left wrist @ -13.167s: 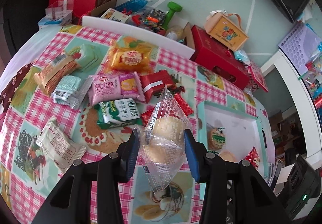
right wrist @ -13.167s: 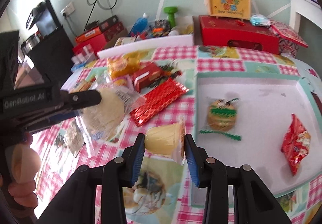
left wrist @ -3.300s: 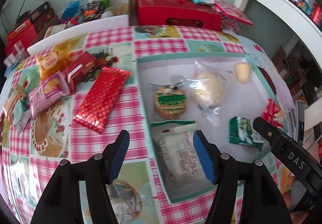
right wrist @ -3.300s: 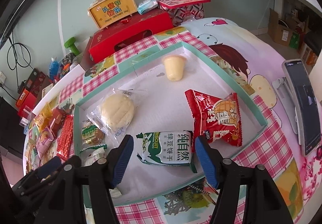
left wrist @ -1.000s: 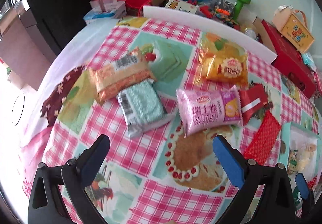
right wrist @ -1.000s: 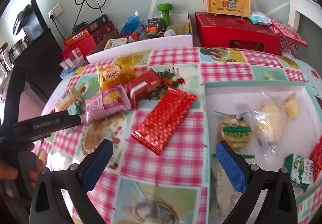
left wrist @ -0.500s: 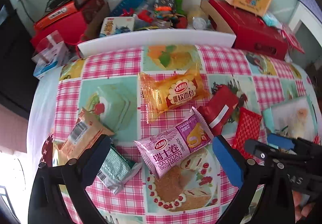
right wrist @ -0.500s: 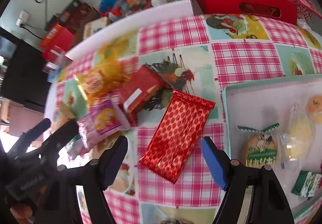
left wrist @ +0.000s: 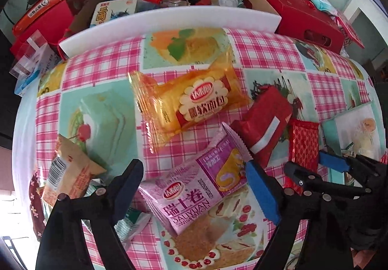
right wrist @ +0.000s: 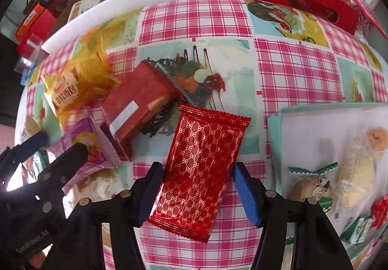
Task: Organize snacks
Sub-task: 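Grasp the red patterned packet with the right tool while the left tool grasps the pink swiss roll, then carry both packets into the white tray and open both tools to release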
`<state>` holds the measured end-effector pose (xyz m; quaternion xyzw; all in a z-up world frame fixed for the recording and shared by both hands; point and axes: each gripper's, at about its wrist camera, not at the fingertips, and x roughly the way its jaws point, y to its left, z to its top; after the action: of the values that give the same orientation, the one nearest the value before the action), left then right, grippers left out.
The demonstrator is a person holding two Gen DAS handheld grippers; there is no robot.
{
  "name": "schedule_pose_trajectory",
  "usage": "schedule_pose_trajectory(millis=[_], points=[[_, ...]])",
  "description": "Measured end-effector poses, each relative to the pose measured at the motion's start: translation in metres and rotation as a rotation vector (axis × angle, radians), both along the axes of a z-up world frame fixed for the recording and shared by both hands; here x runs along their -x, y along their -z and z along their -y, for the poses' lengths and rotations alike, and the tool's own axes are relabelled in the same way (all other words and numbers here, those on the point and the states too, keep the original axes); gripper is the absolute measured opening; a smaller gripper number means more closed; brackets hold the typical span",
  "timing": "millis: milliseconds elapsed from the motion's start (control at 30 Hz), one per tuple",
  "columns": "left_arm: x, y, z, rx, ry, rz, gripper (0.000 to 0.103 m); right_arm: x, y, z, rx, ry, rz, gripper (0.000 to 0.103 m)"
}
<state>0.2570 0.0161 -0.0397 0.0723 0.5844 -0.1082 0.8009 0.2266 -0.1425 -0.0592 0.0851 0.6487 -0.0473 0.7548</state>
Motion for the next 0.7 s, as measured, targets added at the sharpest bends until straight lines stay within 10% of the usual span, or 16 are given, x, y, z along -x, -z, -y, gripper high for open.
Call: schedule_pose_trajectory(millis=[367, 700], points=[[0.030, 0.024, 0.020, -0.050, 0.014, -0.049, 0.044, 0.025, 0.003, -0.014, 0.060, -0.063, 0.019, 0.051], [0.083, 0.015, 0.012, -0.036, -0.172, -0.016, 0.039, 0.063, 0.005, -0.004, -0.006, -0.067, 0.055, 0.049]])
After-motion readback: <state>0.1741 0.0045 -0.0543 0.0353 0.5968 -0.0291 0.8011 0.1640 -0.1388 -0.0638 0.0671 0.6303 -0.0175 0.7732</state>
